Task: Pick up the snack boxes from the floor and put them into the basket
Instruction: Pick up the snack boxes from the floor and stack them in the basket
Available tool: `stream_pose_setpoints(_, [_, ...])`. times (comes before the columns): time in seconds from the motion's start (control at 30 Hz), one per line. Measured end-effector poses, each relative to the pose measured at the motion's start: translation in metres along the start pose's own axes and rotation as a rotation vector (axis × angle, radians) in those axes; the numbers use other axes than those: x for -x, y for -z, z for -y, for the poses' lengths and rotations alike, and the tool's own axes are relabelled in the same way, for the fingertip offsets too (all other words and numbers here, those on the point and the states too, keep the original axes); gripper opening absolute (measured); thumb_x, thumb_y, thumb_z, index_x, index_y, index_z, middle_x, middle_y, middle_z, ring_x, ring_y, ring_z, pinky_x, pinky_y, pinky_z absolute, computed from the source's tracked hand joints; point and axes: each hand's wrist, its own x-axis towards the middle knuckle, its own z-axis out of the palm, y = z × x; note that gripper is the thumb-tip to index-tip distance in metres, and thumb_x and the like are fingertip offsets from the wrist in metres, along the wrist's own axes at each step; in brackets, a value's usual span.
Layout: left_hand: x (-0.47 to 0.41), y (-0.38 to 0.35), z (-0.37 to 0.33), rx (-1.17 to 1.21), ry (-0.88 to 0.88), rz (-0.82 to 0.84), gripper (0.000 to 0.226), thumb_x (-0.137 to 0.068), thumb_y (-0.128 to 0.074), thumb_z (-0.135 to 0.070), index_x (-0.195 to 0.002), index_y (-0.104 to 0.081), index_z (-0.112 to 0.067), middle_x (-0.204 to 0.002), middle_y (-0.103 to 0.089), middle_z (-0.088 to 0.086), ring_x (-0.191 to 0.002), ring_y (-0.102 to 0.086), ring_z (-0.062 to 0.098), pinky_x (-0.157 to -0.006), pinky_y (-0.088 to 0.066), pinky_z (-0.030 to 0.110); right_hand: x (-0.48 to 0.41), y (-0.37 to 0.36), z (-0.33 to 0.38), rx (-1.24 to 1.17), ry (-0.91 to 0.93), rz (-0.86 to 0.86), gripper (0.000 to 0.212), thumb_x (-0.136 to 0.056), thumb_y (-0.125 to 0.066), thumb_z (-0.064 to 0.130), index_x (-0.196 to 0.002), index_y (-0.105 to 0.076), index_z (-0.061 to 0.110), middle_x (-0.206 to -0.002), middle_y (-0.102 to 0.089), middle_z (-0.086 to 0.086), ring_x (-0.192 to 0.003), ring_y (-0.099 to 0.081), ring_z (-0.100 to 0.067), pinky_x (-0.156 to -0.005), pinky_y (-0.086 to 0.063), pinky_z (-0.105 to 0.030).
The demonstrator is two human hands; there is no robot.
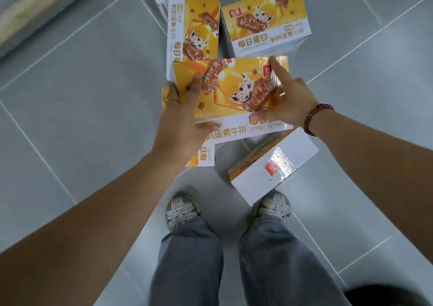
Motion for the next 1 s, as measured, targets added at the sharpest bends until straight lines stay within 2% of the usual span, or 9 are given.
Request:
stream_pose_setpoints(0.1, [0.019, 0.068, -0.024, 0.033, -0.077, -0.049, 0.096, -0.073, -0.077, -0.036, -0.148, -0.017, -0.038, -0.151, -0.022, 0.020, -0.128, -0.043, 0.026, -0.105, -0.040, 0.042, 0.049, 0.043, 0.055, 0.036, 0.059, -0.065, 0.125, -0.061, -0.083, 0.044, -0.147, 0.007, 0.041, -0.134, -0.034, -0.017, -0.123, -0.043, -0.035, -0.108, -0.032, -0.039])
stream_pose_setpoints(0.23, [0.045, 0.180, -0.070, 0.018, -0.168, -0.135, 0.098, -0.072, -0.077, -0.036, -0.146, -0.013, -0.044, -0.156, -0.015, 0.009, -0.132, -0.039, 0.029, -0.105, -0.039, 0.045, 0.114, 0.111, 0.138, 0.050, 0.150, -0.188, 0.125, -0.059, -0.084, 0.045, -0.147, 0.005, 0.044, -0.129, -0.037, -0.018, -0.118, -0.045, -0.034, -0.102, -0.037, -0.037])
stream_pose_setpoints(0.4, [0.106, 0.318, -0.133, -0.023, -0.254, -0.343, 0.099, -0.072, -0.077, -0.036, -0.144, -0.009, -0.043, -0.156, -0.017, 0.004, -0.123, -0.039, 0.008, -0.103, -0.033, 0.025, 0.200, 0.193, 0.246, 0.076, 0.344, -0.290, 0.123, -0.061, -0.084, 0.043, -0.148, 0.005, 0.041, -0.109, -0.035, -0.008, -0.084, -0.045, -0.025, -0.083, -0.040, -0.031])
stream_pose_setpoints(0.47, [0.139, 0.367, -0.156, -0.034, -0.260, -0.405, 0.098, -0.072, -0.078, -0.034, -0.144, -0.013, -0.045, -0.155, -0.018, 0.004, -0.119, -0.039, 0.005, -0.101, -0.036, 0.026, 0.237, 0.220, 0.284, 0.093, 0.438, -0.330, 0.124, -0.061, -0.083, 0.046, -0.147, 0.006, 0.042, -0.104, -0.032, -0.004, -0.080, -0.040, -0.020, -0.073, -0.034, -0.027])
stream_pose_setpoints(0.57, [0.195, 0.434, -0.184, -0.023, -0.209, -0.496, 0.097, -0.071, -0.079, -0.035, -0.144, -0.017, -0.048, -0.152, -0.024, 0.006, -0.125, -0.044, 0.018, -0.100, -0.040, 0.029, 0.291, 0.252, 0.336, 0.085, 0.583, -0.367, 0.124, -0.060, -0.084, 0.046, -0.145, 0.007, 0.047, -0.109, -0.032, -0.004, -0.093, -0.050, -0.027, -0.082, -0.044, -0.033])
stream_pose_setpoints(0.67, [0.261, 0.485, -0.207, -0.010, -0.160, -0.628, 0.097, -0.071, -0.080, -0.032, -0.140, -0.016, -0.054, -0.155, -0.020, 0.004, -0.126, -0.042, 0.014, -0.097, -0.033, 0.020, 0.347, 0.272, 0.387, 0.121, 0.727, -0.381, 0.124, -0.060, -0.083, 0.049, -0.145, 0.007, 0.048, -0.110, -0.032, -0.004, -0.083, -0.049, -0.024, -0.074, -0.046, -0.031])
stream_pose_setpoints(0.8, [0.340, 0.537, -0.215, 0.016, -0.047, -0.730, 0.095, -0.073, -0.077, -0.036, -0.125, -0.005, -0.069, -0.157, -0.015, 0.002, -0.144, -0.008, 0.011, -0.104, -0.024, 0.025, 0.412, 0.277, 0.452, 0.223, 0.879, -0.354, 0.120, -0.061, -0.078, 0.057, -0.145, 0.006, 0.048, -0.111, -0.035, -0.006, -0.069, -0.042, -0.015, -0.055, -0.036, -0.024])
stream_pose_setpoints(0.9, [0.392, 0.565, -0.204, 0.010, 0.048, -0.800, 0.095, -0.074, -0.076, -0.036, -0.125, -0.002, -0.068, -0.157, -0.013, 0.008, -0.145, -0.003, 0.014, -0.107, -0.025, 0.031, 0.450, 0.263, 0.497, 0.253, 0.976, -0.299, 0.119, -0.058, -0.077, 0.062, -0.143, 0.006, 0.053, -0.116, -0.036, -0.010, -0.081, -0.050, -0.029, -0.066, -0.045, -0.032])
stream_pose_setpoints(1.0, [0.438, 0.584, -0.178, 0.006, 0.116, -0.871, 0.094, -0.074, -0.076, -0.035, -0.128, -0.005, -0.065, -0.158, -0.010, 0.004, -0.145, -0.006, 0.013, -0.104, -0.025, 0.025, 0.477, 0.233, 0.537, 0.264, 1.067, -0.232, 0.119, -0.057, -0.078, 0.062, -0.142, 0.005, 0.055, -0.117, -0.035, -0.007, -0.082, -0.044, -0.022, -0.068, -0.043, -0.030])
